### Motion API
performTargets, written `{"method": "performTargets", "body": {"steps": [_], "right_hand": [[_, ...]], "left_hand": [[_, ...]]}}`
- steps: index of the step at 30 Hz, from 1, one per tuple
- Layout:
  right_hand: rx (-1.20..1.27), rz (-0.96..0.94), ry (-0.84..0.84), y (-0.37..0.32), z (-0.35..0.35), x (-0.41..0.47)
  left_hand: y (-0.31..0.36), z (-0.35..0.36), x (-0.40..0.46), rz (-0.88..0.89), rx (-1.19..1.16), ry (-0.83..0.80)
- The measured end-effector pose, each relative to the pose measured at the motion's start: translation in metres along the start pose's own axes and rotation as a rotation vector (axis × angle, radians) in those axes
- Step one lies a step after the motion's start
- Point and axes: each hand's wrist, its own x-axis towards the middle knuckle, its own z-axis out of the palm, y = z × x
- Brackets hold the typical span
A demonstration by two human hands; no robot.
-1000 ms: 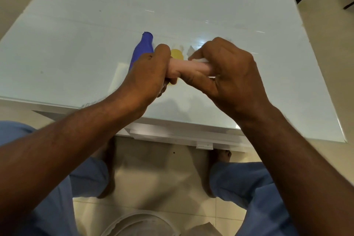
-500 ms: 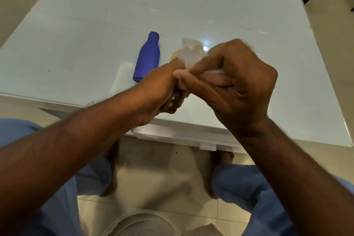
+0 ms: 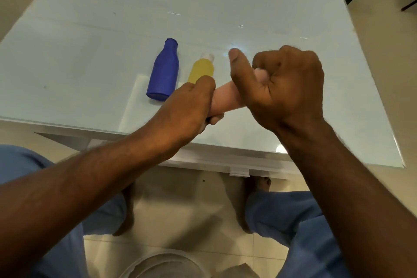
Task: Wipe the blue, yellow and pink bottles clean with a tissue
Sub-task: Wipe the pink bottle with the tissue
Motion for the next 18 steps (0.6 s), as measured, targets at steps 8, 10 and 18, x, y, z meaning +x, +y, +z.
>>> {"method": "performTargets", "body": {"steps": [8,10,18], "right_hand": [[0.009,0.451,-0.481,0.001,0.005,0.006],[0.123,0.582,-0.580,0.005,0.007,0.006],[0.408,0.629,-0.376,0.004,0.012,-0.002]], "left_hand": [[-0.011,-0.018,0.011,0.499,0.673,0.040],[-0.013,-0.018,0.012,0.633,0.684,0.052],[-0.011,-0.019,0.019,0.657,0.656,0.161]]}}
